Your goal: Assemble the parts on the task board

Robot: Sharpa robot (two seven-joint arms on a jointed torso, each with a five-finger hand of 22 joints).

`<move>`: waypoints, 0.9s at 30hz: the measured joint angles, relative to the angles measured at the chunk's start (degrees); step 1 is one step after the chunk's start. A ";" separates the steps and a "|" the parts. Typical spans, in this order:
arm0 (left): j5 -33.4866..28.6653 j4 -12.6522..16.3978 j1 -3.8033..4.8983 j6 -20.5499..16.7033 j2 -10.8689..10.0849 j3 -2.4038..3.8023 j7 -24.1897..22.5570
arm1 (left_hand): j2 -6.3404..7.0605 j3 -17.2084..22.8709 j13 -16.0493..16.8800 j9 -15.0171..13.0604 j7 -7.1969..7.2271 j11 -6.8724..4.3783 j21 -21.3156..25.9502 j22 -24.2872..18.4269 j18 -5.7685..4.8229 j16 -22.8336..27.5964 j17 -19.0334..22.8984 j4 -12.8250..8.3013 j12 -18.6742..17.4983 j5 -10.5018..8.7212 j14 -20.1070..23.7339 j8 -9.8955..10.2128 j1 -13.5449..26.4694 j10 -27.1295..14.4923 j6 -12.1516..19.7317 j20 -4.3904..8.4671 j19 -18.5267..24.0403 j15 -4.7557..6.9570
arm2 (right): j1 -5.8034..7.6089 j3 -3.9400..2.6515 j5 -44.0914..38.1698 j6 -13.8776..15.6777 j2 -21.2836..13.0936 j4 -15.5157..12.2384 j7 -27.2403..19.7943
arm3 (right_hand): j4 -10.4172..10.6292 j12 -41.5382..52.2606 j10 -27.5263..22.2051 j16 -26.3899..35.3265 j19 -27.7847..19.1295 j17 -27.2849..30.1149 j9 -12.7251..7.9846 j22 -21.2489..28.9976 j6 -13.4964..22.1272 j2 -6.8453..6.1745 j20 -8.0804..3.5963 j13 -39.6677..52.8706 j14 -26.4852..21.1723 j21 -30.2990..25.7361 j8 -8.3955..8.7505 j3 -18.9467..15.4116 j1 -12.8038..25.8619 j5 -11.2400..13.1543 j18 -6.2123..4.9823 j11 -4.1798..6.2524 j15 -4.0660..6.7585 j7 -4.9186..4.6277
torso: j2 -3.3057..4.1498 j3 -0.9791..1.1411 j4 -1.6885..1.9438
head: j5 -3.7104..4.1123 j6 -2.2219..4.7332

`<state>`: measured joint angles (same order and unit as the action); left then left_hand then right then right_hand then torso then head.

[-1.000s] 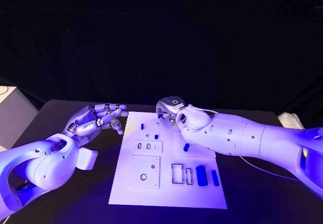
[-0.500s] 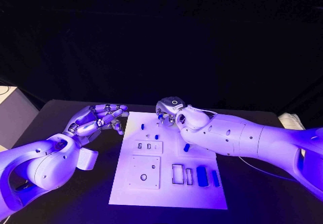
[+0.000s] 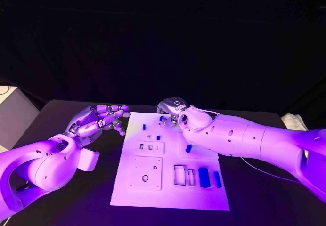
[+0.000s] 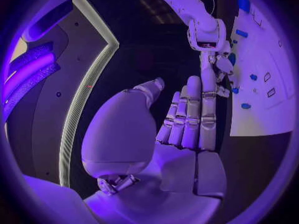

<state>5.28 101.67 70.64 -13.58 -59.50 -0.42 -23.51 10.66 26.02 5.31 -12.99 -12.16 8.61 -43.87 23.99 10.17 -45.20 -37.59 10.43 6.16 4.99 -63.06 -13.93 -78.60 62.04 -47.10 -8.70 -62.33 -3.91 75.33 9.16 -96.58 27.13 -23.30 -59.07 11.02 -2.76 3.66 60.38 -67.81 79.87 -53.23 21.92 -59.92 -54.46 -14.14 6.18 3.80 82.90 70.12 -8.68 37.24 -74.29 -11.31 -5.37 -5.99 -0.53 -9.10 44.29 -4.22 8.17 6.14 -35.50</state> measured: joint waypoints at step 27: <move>0.03 -0.11 0.01 0.27 -0.76 0.00 0.12 | 0.00 0.00 -0.01 -0.05 0.00 0.00 -0.28 0.10 0.00 0.00 0.00 0.00 0.00 0.00 0.00 0.00 0.00 0.00 0.00 0.00 -0.01 0.00 | 0.54 -1.05 7.20 6.57 -23.26 -20.66 -0.94 | 3.20 12.48 15.44 -11.11 4.10 -16.16 -0.43 -13.08 -1.20 -1.36 -2.22 8.77 1.14 8.87 1.84 -6.27 1.04 -2.82 1.74 2.43 2.39 1.01 | -0.20 0.65 -1.48 | -0.01 0.93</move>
<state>5.31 101.56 70.65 -13.31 -60.26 -0.41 -23.39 10.66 26.02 5.29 -13.05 -12.16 8.61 -44.15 24.10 10.17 -45.20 -37.58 10.43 6.15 5.00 -63.06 -13.93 -78.60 62.04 -47.10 -8.71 -62.33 -3.91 75.87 8.11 -89.38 33.69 -46.56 -79.73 10.08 0.44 16.14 75.82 -78.92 83.97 -69.39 21.49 -73.00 -55.66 -15.50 3.96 12.56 84.04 78.99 -6.83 30.97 -73.25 -14.12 -3.63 -3.56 1.86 -8.10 44.09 -3.58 6.69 6.14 -34.57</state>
